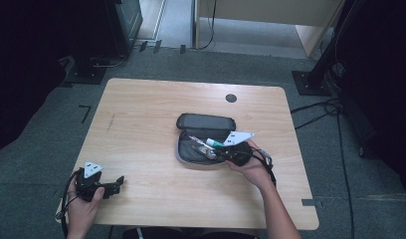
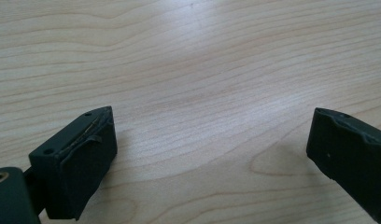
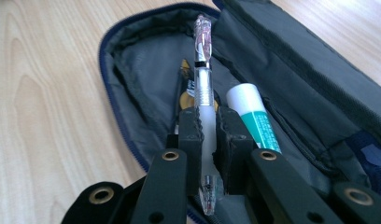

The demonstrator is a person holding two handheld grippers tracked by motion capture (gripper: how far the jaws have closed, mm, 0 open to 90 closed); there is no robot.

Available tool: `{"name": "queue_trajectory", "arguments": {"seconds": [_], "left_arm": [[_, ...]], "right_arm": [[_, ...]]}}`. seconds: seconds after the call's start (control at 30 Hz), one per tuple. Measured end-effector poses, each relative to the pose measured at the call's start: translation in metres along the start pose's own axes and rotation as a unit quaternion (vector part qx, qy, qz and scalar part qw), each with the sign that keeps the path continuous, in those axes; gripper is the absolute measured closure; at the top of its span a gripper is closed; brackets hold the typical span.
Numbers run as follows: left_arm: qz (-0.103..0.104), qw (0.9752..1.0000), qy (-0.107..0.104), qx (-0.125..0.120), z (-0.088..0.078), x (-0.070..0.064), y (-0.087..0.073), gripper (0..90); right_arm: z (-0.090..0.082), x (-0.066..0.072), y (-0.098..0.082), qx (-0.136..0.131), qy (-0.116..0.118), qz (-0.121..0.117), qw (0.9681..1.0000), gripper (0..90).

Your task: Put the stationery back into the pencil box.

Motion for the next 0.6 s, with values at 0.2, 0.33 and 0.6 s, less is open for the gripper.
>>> {"name": "queue_trajectory", "arguments": {"seconds": [0.2, 0.33, 0.6], "left_arm": [[0.009, 0.9998, 0.015, 0.006, 0.002, -0.001, 0.0, 1.9], [0.01, 0.9998, 0.015, 0.007, 0.002, -0.001, 0.0, 1.9], [0.009, 0.9998, 0.015, 0.006, 0.002, -0.001, 0.0, 1.9]], "right_arm": [[0.006, -0.005, -0.002, 0.007, -0.003, 0.005, 1.0, 81.2], [0.009, -0.005, -0.004, 0.012, -0.003, 0.006, 0.9999, 80.9], [0.009, -0.003, -0.003, 0.005, 0.001, 0.026, 0.9996, 66.2]]}}
Point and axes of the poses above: each handheld gripper's, and its own axes: z roughly forward along the jaws, y roughly out of its top, x roughly to its left, the point moved 10 cm from there along z, roughly forward along the jaws, and after that the axes turned 11 degrees about x, right-handed, at the moved point
